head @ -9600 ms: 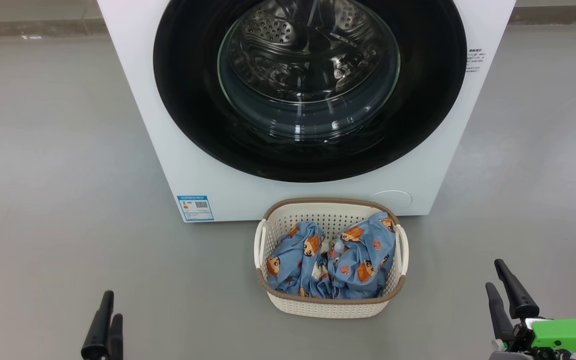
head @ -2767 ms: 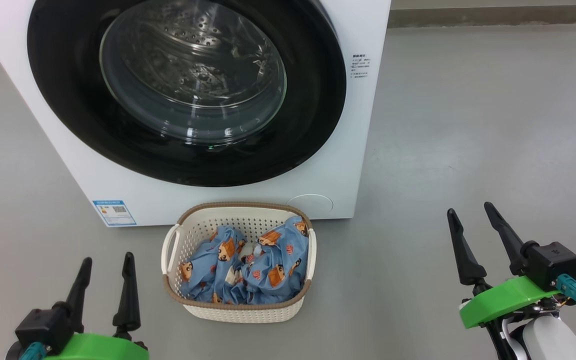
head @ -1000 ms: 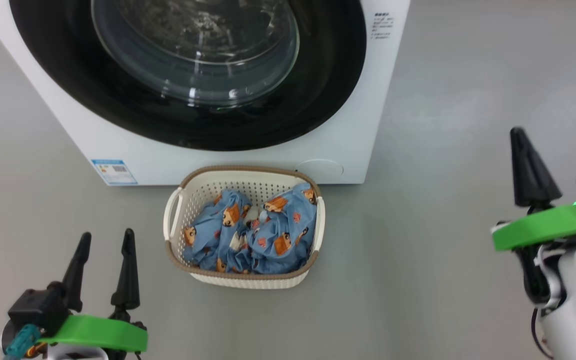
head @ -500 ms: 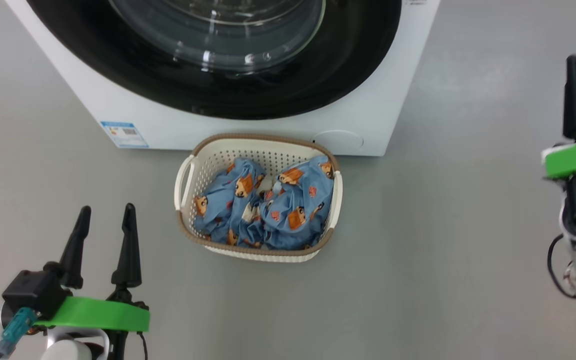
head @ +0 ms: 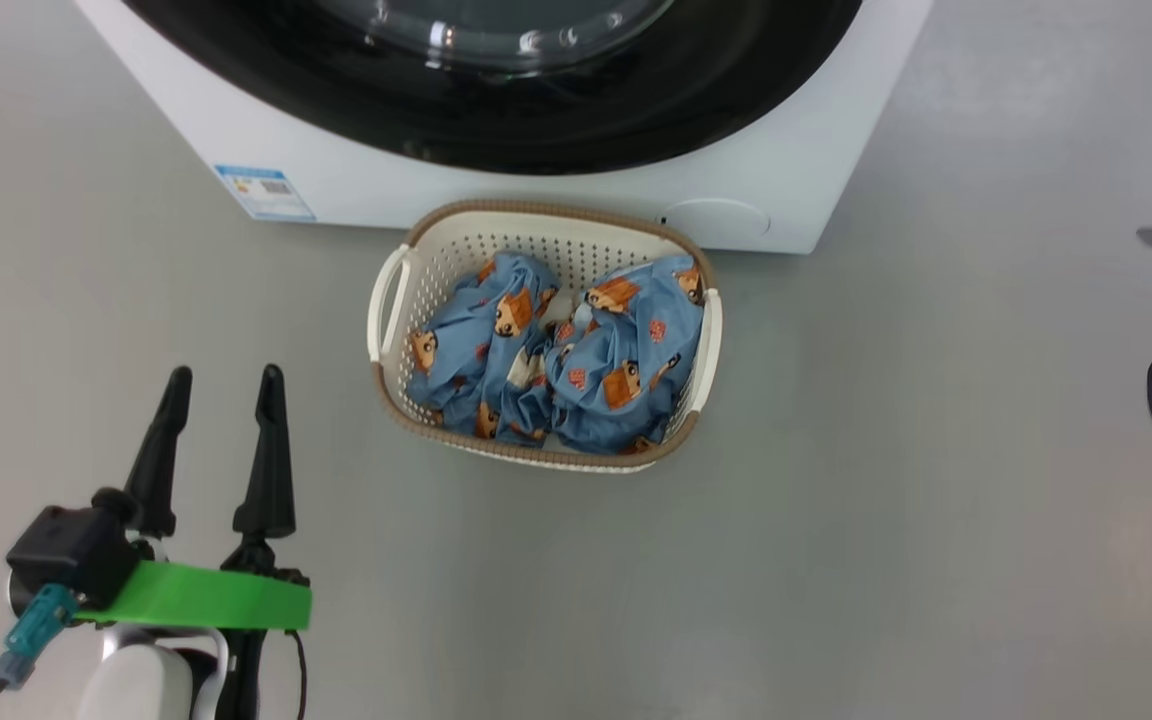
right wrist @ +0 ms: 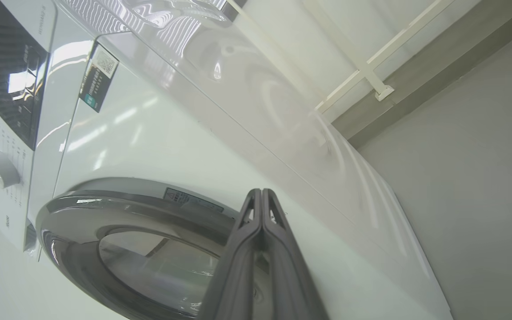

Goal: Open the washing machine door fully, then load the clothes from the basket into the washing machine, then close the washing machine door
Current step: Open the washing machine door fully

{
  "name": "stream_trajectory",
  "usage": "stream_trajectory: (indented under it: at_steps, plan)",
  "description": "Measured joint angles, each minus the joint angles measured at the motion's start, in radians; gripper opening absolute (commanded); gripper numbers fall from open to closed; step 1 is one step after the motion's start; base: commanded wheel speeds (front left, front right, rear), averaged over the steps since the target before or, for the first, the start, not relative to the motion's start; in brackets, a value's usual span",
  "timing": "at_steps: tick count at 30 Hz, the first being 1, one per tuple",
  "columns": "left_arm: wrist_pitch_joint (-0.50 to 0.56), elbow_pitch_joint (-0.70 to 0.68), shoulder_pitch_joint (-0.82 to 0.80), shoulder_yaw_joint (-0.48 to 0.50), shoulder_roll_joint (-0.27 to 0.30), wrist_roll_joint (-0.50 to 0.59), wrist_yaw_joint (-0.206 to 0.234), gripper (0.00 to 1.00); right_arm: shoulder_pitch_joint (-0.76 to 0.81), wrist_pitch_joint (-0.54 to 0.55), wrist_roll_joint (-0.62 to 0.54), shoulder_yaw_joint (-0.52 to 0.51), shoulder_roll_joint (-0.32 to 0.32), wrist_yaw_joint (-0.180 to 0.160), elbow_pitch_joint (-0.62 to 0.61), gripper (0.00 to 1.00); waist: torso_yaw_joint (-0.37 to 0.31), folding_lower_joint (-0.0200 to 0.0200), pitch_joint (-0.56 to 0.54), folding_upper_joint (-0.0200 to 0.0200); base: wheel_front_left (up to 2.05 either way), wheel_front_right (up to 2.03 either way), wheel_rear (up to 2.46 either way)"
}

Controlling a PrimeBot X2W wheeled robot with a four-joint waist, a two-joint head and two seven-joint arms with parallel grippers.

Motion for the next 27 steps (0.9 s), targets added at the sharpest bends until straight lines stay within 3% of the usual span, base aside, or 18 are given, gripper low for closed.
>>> stream_trajectory:
  at_steps: [11, 15, 27]
  plan:
    - [0.000, -0.017, -0.024, -0.015, -0.009, -0.009, 0.000, 1.00, -0.131, 0.148, 0.215, 0.022, -0.019, 0.000, 0.010, 0.00, 0.035, 0.0000, 0.074, 0.0000, 0.00, 0.00, 0.00]
    - [0.000, -0.026, -0.053, -0.019, -0.021, -0.011, 0.000, 1.00, -0.208, 0.251, 0.303, 0.020, -0.024, 0.000, 0.037, 0.00, 0.052, 0.0000, 0.113, 0.0000, 0.00, 0.00, 0.00]
    - [0.000, -0.066, -0.095, -0.031, -0.039, -0.030, 0.000, 1.00, -0.390, 0.416, 0.360, 0.026, -0.038, 0.000, 0.160, 0.00, 0.114, 0.0000, 0.200, 0.0000, 0.00, 0.00, 0.00]
